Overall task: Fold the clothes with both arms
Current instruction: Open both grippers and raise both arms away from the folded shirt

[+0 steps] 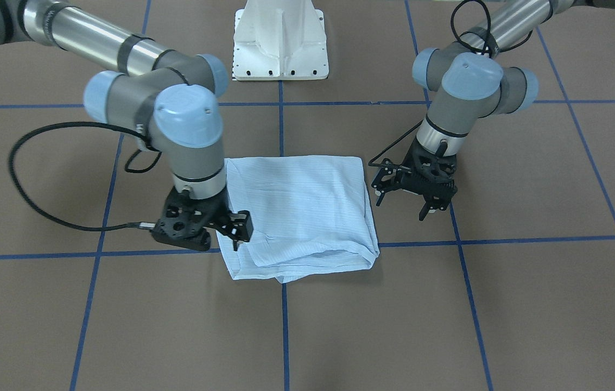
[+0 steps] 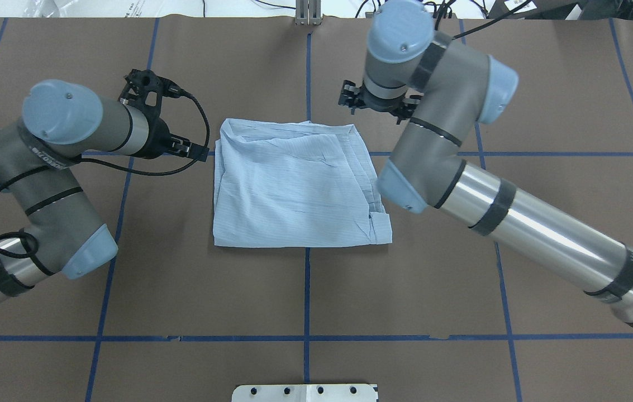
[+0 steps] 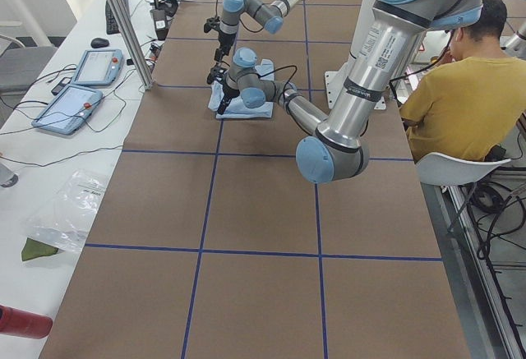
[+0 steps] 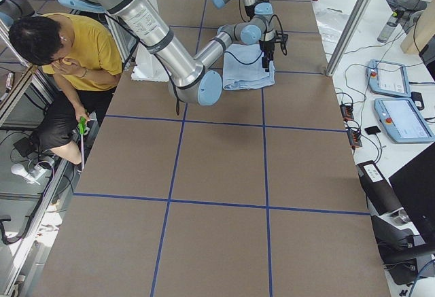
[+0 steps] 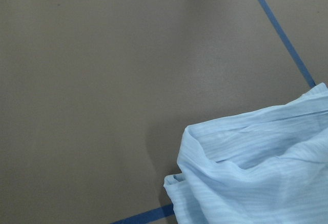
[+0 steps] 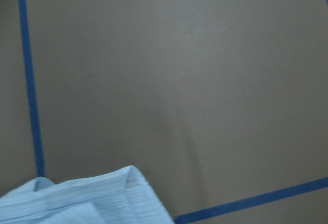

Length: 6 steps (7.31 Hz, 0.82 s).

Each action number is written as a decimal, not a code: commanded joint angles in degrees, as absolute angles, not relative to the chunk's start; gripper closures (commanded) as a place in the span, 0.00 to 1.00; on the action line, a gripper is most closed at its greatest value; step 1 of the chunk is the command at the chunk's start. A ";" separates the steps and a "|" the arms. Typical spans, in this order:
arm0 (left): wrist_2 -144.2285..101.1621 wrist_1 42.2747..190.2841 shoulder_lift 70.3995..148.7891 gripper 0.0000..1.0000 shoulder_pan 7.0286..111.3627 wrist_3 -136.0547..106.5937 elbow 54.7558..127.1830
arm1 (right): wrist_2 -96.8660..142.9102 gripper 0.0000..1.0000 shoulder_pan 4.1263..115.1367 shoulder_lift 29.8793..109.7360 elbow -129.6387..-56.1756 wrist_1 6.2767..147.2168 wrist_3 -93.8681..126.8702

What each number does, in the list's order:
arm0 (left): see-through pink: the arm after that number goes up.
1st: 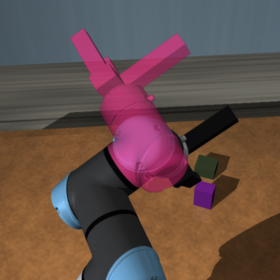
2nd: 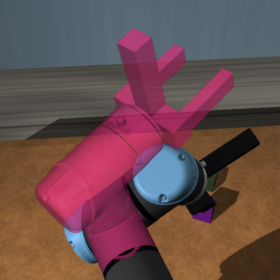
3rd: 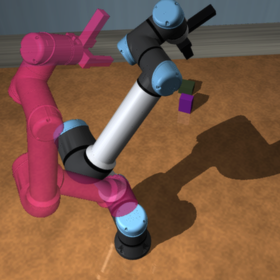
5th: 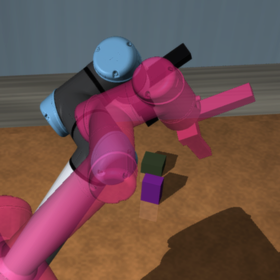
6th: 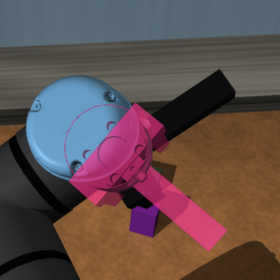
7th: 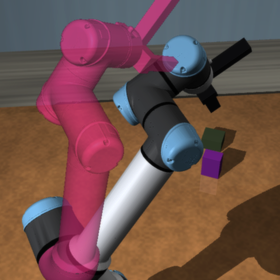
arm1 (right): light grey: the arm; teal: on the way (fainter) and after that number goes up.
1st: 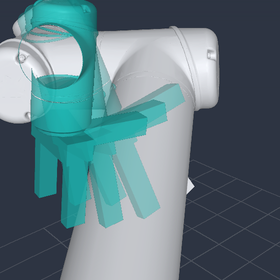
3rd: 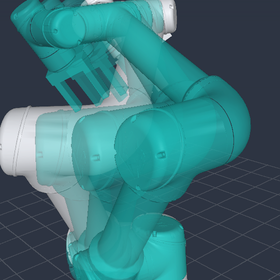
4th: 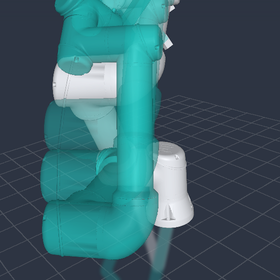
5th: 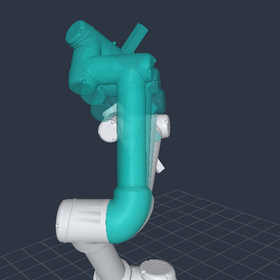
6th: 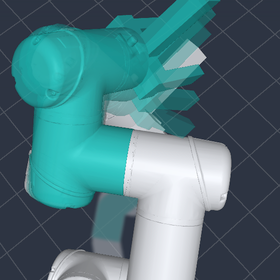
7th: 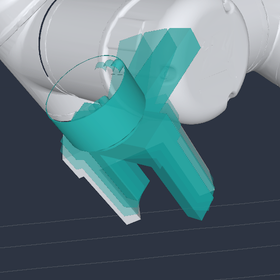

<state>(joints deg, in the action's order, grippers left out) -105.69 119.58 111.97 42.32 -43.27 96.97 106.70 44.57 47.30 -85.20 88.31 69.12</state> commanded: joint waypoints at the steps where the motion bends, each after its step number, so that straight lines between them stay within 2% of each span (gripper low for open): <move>1: -108.96 119.79 103.92 0.00 46.38 -34.15 103.07 | 114.48 0.00 53.65 57.62 -91.92 89.65 52.29; 4: -121.70 119.62 92.93 0.00 62.69 -10.19 105.21 | 122.42 0.00 69.03 70.00 -91.85 89.56 22.87; 6: -125.76 119.27 88.26 0.00 70.37 -6.86 104.85 | 124.00 0.00 77.48 78.18 -91.50 89.21 7.89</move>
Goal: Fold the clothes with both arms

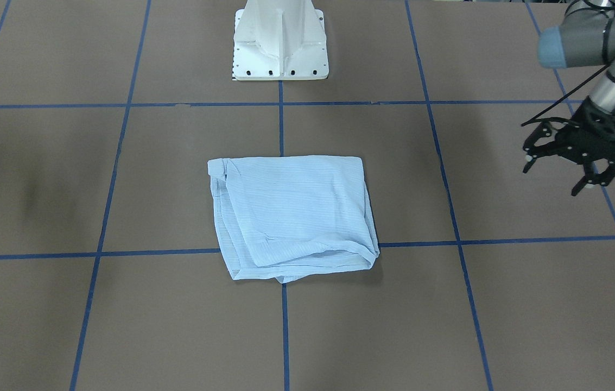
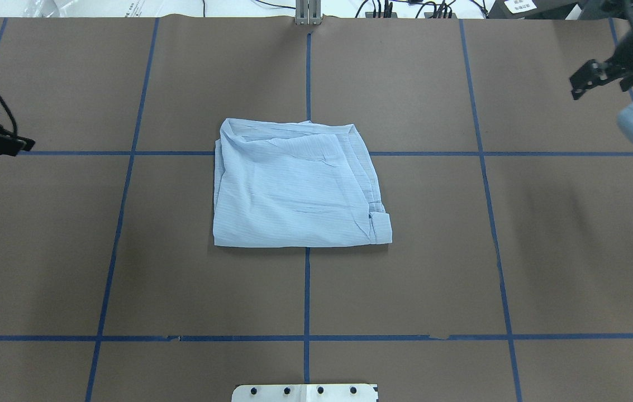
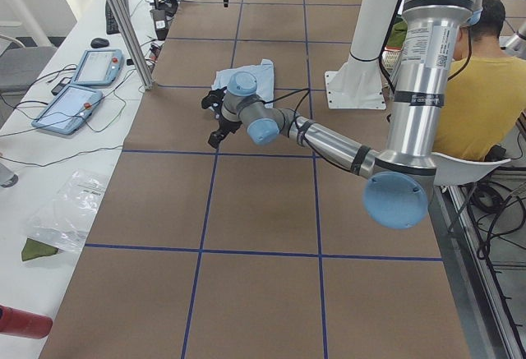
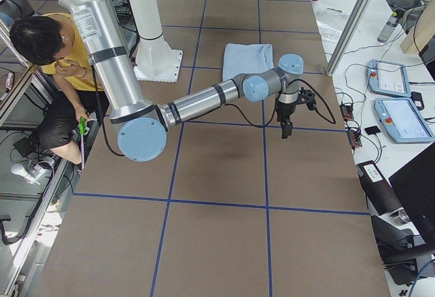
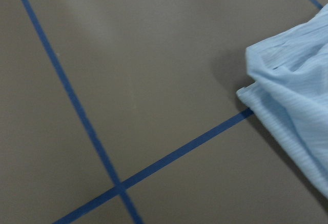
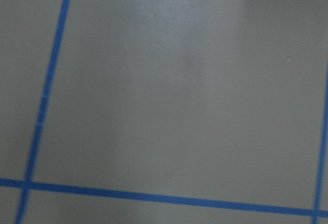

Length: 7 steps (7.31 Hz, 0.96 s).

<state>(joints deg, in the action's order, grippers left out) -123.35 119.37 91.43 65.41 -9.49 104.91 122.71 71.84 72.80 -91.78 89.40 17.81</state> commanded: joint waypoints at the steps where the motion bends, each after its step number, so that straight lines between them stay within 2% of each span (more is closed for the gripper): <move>1: -125.77 118.92 87.37 0.00 71.79 -6.86 104.51 | 127.23 0.00 80.83 82.49 -91.67 88.95 4.34; 2: -125.42 118.74 85.80 0.00 72.07 -6.94 103.28 | 128.83 0.00 84.25 88.10 -93.15 88.68 1.87; 3: -125.51 118.65 85.69 0.00 76.59 -6.68 101.27 | 128.85 0.00 87.33 94.07 -95.95 86.68 1.85; 5: -128.67 109.56 85.78 0.00 81.99 -0.76 100.47 | 128.94 0.00 90.96 97.81 -96.76 82.88 1.67; 7: -128.85 92.46 85.96 0.00 87.26 11.65 99.23 | 129.11 0.00 91.05 97.91 -97.72 83.58 1.50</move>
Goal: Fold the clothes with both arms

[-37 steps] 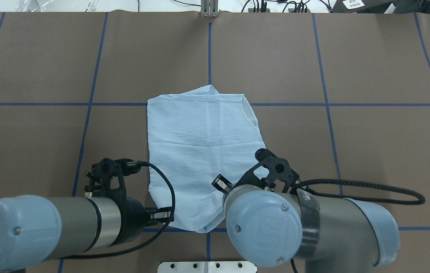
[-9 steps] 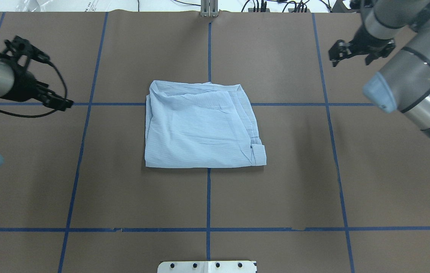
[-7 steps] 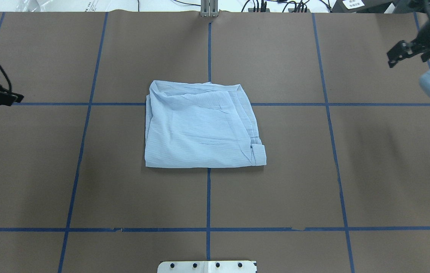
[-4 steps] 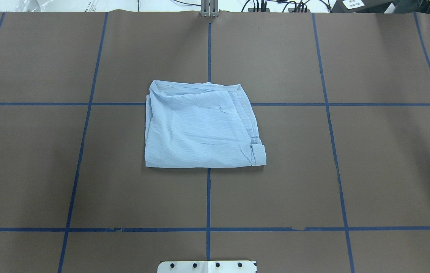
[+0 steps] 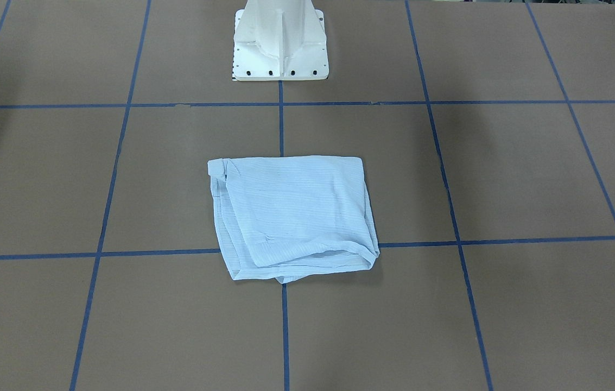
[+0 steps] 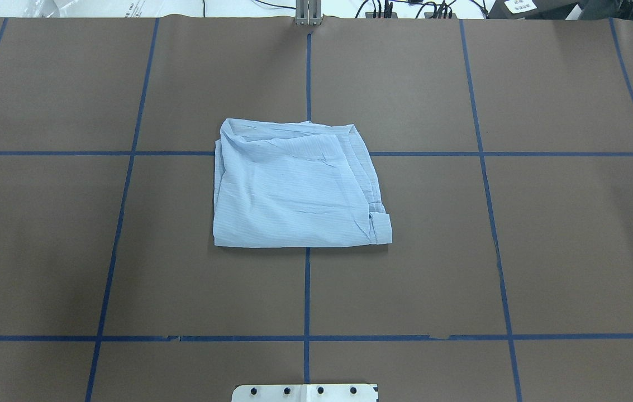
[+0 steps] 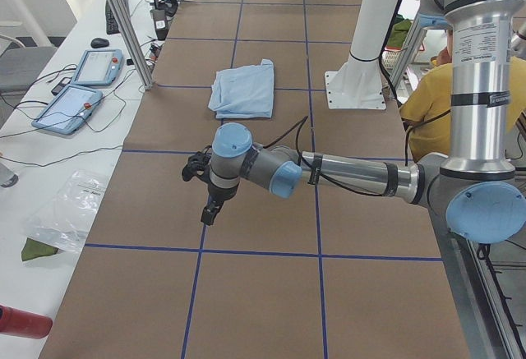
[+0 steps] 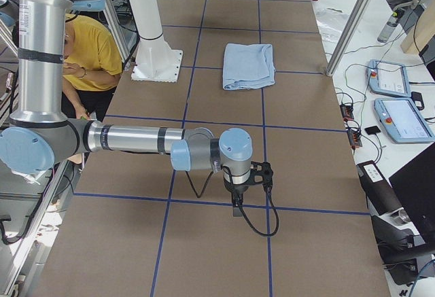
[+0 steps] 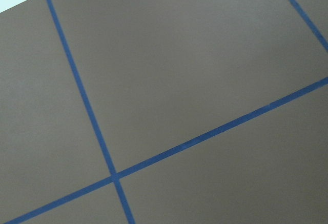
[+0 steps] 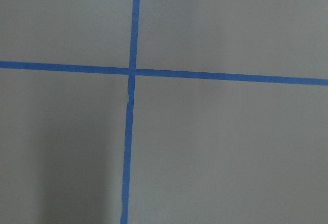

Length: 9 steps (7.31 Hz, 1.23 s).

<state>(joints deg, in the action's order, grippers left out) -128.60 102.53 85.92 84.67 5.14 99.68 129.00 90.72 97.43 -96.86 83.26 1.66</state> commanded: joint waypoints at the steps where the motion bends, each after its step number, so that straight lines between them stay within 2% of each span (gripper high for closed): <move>1: -128.93 91.16 85.00 0.00 90.15 11.95 99.58 | 128.85 0.00 90.88 97.74 -99.65 87.33 1.49; 3: -128.59 90.97 84.64 0.00 90.79 11.25 99.84 | 128.41 0.00 89.04 98.95 -103.79 92.02 1.32; 7: -132.95 91.40 83.59 0.00 90.79 6.78 97.56 | 128.41 0.00 89.03 99.40 -103.54 90.35 1.32; 9: -132.80 91.58 83.76 0.00 90.70 6.85 98.61 | 128.41 0.00 88.95 99.40 -103.54 89.74 1.32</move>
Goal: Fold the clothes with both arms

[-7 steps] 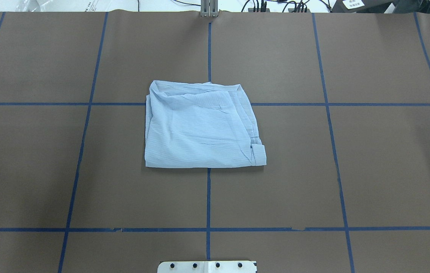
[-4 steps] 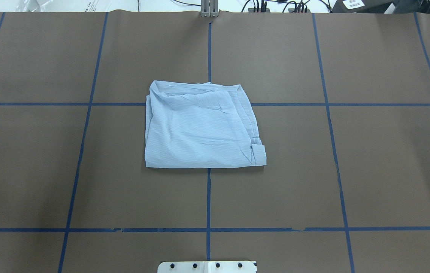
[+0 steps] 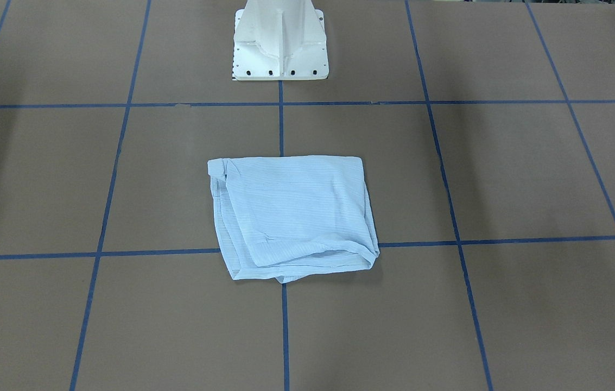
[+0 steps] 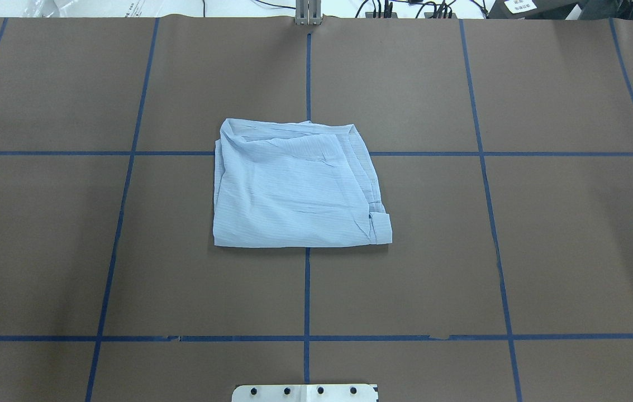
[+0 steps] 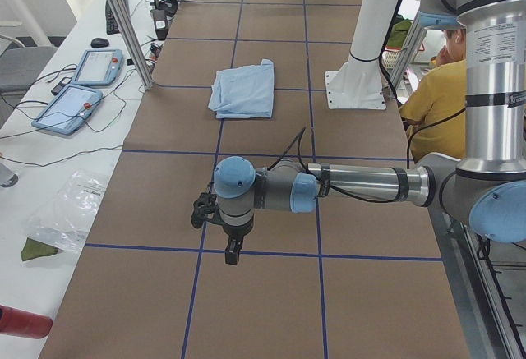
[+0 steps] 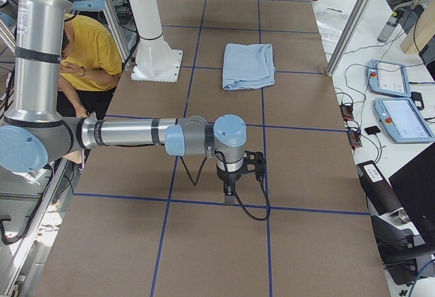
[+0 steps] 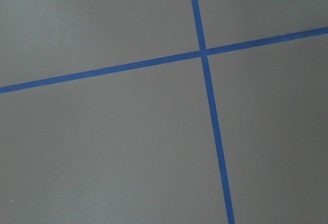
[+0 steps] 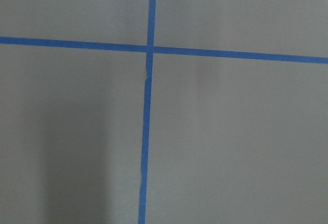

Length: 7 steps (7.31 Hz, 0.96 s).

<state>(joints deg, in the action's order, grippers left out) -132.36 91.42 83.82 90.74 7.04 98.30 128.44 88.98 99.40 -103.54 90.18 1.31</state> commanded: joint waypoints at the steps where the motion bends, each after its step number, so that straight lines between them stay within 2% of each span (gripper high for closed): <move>1: -133.06 92.97 83.67 0.00 90.70 7.73 98.18 | 128.41 0.00 88.95 99.40 -103.45 89.21 1.32; 7: -132.36 94.04 83.32 0.00 90.35 7.12 98.09 | 128.41 0.00 88.24 99.14 -103.45 89.12 2.11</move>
